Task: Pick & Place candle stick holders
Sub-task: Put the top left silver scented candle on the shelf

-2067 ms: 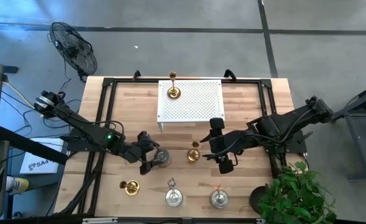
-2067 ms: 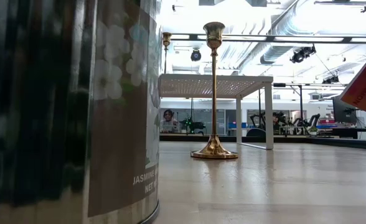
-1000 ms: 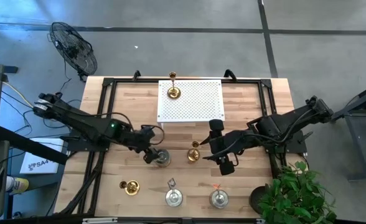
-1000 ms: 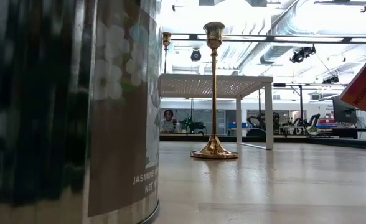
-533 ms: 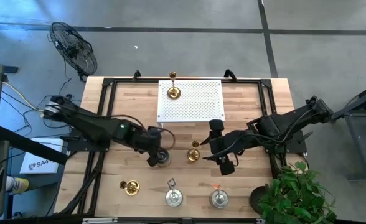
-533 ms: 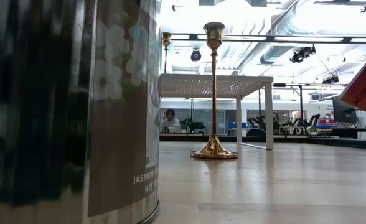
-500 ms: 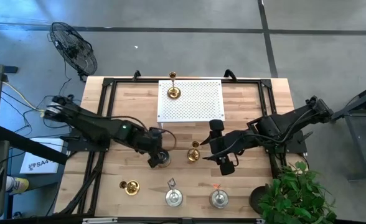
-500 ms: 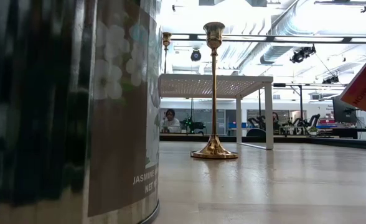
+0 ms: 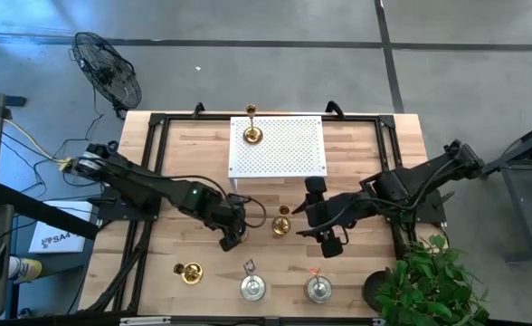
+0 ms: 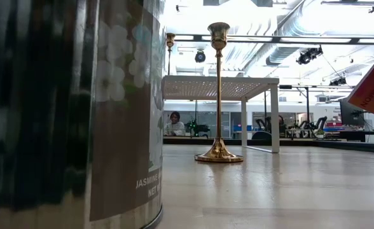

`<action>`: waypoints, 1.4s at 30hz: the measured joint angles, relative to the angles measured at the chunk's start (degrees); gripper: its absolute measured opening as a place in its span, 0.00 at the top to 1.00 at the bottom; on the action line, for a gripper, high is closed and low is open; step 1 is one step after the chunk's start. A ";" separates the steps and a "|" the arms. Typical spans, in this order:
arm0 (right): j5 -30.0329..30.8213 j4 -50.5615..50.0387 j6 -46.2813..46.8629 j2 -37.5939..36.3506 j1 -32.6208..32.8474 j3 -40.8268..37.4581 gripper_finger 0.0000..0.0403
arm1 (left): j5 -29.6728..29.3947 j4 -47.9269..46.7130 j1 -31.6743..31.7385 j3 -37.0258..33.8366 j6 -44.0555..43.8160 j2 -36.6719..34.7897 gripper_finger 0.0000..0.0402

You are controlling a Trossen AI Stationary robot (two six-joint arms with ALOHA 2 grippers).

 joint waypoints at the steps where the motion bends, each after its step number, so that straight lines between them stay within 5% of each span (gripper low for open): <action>1: 0.00 -0.01 0.00 0.00 0.02 0.00 0.43 | -0.15 0.38 0.00 0.00 0.50 0.00 0.01; 42: -0.26 0.04 0.54 0.00 0.28 0.00 0.43 | 0.60 1.26 0.00 -0.04 1.90 5.49 0.01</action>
